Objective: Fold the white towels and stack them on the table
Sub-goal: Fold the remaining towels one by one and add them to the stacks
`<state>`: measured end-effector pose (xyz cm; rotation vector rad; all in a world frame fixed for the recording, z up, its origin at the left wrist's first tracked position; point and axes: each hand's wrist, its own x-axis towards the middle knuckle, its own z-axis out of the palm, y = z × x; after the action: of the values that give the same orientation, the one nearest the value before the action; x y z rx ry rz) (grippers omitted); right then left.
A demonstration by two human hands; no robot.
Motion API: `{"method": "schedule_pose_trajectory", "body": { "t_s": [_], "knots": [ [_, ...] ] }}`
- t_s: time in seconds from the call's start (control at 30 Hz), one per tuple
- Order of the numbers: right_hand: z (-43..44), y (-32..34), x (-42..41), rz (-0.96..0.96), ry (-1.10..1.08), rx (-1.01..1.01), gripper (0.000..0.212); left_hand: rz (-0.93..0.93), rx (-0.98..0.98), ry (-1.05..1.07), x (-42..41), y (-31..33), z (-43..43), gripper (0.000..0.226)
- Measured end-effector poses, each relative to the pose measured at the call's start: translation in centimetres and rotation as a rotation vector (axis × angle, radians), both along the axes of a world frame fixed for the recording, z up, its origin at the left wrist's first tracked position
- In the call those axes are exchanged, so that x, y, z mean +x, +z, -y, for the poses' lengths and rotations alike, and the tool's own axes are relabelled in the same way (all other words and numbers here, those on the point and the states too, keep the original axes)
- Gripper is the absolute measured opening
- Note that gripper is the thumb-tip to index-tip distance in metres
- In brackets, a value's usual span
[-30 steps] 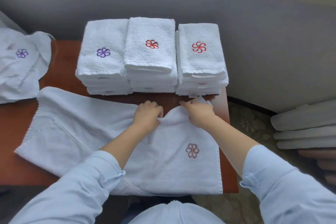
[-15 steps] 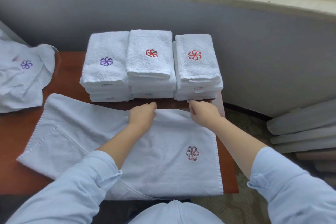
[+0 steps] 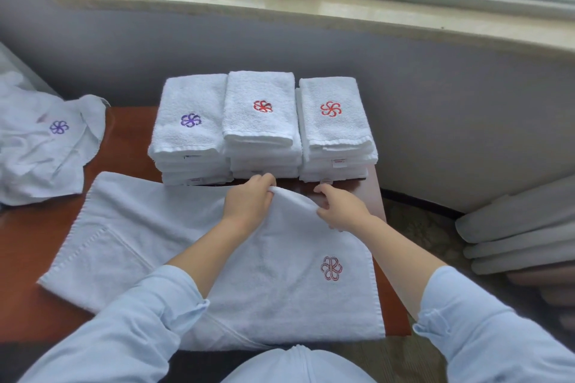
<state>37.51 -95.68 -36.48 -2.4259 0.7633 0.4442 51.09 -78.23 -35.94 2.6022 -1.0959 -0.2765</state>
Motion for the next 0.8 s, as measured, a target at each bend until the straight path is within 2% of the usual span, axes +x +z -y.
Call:
{"method": "schedule_pose_trajectory", "body": {
  "t_s": [0.1,0.27,0.4,0.5,0.6,0.8],
  "knots": [
    [0.1,-0.3,-0.1,-0.046,0.021,-0.063,0.025,-0.01,-0.007,0.008,-0.1,0.1,-0.4,0.015],
    [0.7,-0.6,-0.8,-0.07,0.003,-0.09,0.016,-0.021,-0.015,0.011,-0.5,0.3,-0.7,0.014],
    [1.1,-0.3,-1.0,0.133,-0.159,-0.083,0.013,-0.077,0.012,0.08,-0.2,0.1,-0.5,0.009],
    [1.5,0.5,-1.4,0.301,-0.267,-0.042,0.015,-0.085,0.071,0.126,0.1,0.0,-0.3,0.017],
    [2.0,1.3,-1.8,0.322,-0.284,0.034,0.016,-0.113,0.033,0.161,0.2,0.2,0.1,0.02],
    [2.8,3.0,-1.1,0.436,-0.243,-0.098,0.011,-0.049,-0.062,0.177,0.5,1.7,1.2,0.019]
  ]
}}
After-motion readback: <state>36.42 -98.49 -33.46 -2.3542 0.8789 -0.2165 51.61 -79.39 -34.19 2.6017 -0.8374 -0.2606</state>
